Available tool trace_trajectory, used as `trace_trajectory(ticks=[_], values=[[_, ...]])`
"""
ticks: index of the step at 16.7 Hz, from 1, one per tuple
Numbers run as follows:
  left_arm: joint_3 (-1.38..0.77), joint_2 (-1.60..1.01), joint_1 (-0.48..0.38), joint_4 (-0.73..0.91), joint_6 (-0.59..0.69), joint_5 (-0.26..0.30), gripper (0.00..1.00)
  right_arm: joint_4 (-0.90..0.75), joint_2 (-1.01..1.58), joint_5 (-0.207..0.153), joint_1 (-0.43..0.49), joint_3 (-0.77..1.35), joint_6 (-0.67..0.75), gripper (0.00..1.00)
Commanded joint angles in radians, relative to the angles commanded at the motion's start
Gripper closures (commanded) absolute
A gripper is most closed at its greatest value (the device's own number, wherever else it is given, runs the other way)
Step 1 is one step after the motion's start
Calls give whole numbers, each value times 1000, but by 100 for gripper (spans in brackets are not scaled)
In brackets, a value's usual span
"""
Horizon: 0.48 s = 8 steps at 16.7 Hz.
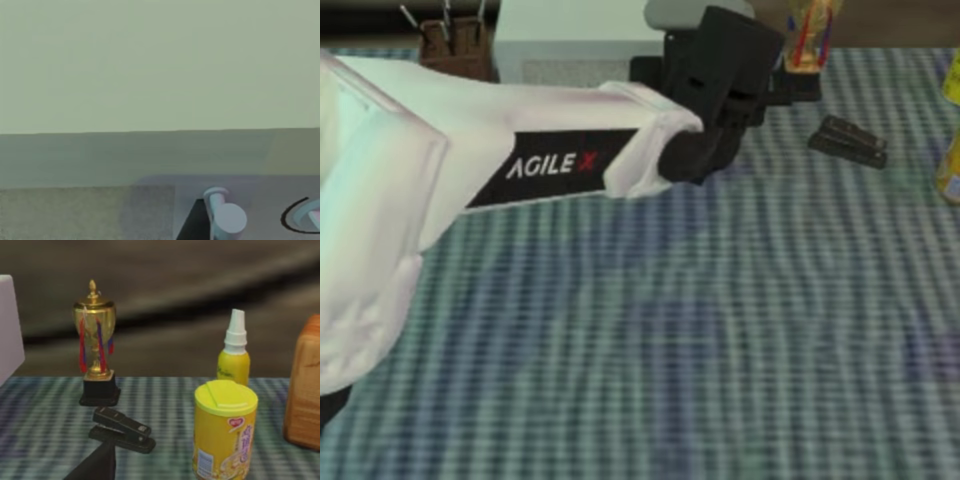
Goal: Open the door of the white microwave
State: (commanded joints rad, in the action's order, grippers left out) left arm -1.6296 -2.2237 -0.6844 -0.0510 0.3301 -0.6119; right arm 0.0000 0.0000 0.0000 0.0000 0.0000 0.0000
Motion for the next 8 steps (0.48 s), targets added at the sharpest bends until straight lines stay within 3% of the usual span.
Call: trace_trajectory(ticks=[1,4,8], values=[[41,23,-61,1,2,5,100,0,0,0,0,0,0,0],[9,10,-59,36,11,14,100,0,0,0,0,0,0,0],[-144,-51,-46,231,56,62,100,0,0,0,0,0,0,0]])
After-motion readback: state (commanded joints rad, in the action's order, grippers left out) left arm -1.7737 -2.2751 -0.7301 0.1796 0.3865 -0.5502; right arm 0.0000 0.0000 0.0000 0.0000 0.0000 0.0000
